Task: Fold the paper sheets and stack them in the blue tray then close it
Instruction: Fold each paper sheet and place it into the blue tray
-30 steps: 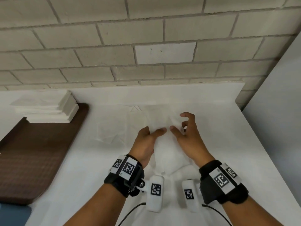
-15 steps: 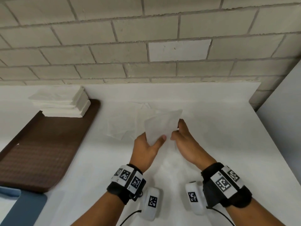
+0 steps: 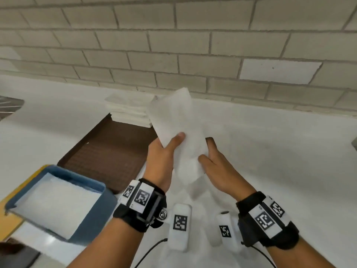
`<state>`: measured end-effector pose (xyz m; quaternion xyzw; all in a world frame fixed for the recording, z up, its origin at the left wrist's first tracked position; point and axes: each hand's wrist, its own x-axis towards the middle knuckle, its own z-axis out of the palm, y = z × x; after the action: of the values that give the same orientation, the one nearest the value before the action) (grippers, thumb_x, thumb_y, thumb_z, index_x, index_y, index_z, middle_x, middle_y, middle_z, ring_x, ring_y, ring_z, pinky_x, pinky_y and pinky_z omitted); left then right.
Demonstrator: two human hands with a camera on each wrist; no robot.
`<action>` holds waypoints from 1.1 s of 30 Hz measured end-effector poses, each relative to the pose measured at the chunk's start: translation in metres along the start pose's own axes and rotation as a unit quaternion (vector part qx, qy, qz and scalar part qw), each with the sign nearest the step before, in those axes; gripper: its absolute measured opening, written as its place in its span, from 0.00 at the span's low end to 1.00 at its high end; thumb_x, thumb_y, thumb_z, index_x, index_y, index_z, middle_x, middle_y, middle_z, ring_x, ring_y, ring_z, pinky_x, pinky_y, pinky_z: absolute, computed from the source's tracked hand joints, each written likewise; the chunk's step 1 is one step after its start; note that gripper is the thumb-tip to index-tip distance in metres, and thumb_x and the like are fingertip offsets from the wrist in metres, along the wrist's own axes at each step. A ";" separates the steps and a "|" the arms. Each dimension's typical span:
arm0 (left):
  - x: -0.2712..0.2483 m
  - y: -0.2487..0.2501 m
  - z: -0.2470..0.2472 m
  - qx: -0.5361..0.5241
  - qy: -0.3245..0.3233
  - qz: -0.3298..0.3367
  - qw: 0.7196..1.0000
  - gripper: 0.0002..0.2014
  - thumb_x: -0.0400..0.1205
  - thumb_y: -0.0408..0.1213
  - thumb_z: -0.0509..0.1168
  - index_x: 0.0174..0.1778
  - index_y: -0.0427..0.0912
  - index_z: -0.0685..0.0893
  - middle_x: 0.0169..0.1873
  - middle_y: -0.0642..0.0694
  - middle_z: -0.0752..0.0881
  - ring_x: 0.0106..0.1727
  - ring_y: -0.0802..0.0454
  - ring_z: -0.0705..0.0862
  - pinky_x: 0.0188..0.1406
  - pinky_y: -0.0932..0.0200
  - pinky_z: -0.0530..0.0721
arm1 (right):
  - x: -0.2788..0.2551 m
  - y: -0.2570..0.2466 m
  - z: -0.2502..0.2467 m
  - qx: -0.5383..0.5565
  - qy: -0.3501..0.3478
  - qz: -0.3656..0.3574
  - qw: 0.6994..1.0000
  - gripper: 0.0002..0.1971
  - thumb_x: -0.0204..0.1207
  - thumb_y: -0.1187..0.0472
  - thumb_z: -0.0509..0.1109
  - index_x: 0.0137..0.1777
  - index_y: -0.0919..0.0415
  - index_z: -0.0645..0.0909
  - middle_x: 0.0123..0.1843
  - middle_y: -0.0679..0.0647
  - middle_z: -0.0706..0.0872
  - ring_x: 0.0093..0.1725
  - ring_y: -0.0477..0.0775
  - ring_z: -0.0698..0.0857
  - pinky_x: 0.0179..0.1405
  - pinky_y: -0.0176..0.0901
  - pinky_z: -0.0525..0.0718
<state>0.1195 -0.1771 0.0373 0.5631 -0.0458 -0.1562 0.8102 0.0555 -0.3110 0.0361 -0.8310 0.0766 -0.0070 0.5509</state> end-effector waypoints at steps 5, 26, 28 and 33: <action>-0.017 0.091 -0.129 0.086 0.143 0.114 0.979 0.16 0.78 0.33 0.76 0.62 0.42 0.88 0.57 0.44 0.93 0.58 0.44 0.91 0.59 0.45 0.88 | 0.017 -0.057 0.094 -0.038 -0.103 -0.081 0.991 0.11 0.85 0.63 0.55 0.62 0.48 0.65 0.54 0.43 0.82 0.46 0.39 0.82 0.41 0.30 0.80; -0.058 0.107 -0.345 0.776 -0.039 0.138 0.614 0.25 0.73 0.37 0.81 0.66 0.44 0.84 0.65 0.41 0.84 0.56 0.41 0.88 0.48 0.51 0.90 | 0.031 -0.080 0.285 -0.398 -0.156 -0.152 0.891 0.23 0.79 0.56 0.68 0.72 0.60 0.70 0.66 0.55 0.74 0.57 0.50 0.75 0.50 0.36 0.75; -0.055 0.102 -0.341 0.792 -0.056 0.075 0.604 0.23 0.79 0.44 0.75 0.70 0.47 0.81 0.73 0.43 0.80 0.67 0.41 0.84 0.60 0.51 0.87 | 0.031 -0.080 0.285 -0.369 -0.178 -0.147 0.900 0.28 0.84 0.59 0.59 0.82 0.58 0.57 0.70 0.56 0.73 0.60 0.50 0.75 0.53 0.37 0.73; -0.048 0.101 -0.334 0.772 -0.078 -0.016 0.631 0.22 0.85 0.54 0.66 0.75 0.55 0.76 0.75 0.56 0.76 0.74 0.55 0.76 0.69 0.63 0.77 | 0.040 -0.074 0.283 -0.370 -0.159 -0.180 0.898 0.26 0.84 0.61 0.59 0.81 0.58 0.60 0.62 0.57 0.79 0.55 0.55 0.81 0.44 0.42 0.73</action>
<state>0.1780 0.1700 0.0151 0.9690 -0.2040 -0.1201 0.0703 0.1306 -0.0297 -0.0104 -0.9645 -0.1660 0.0543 0.1980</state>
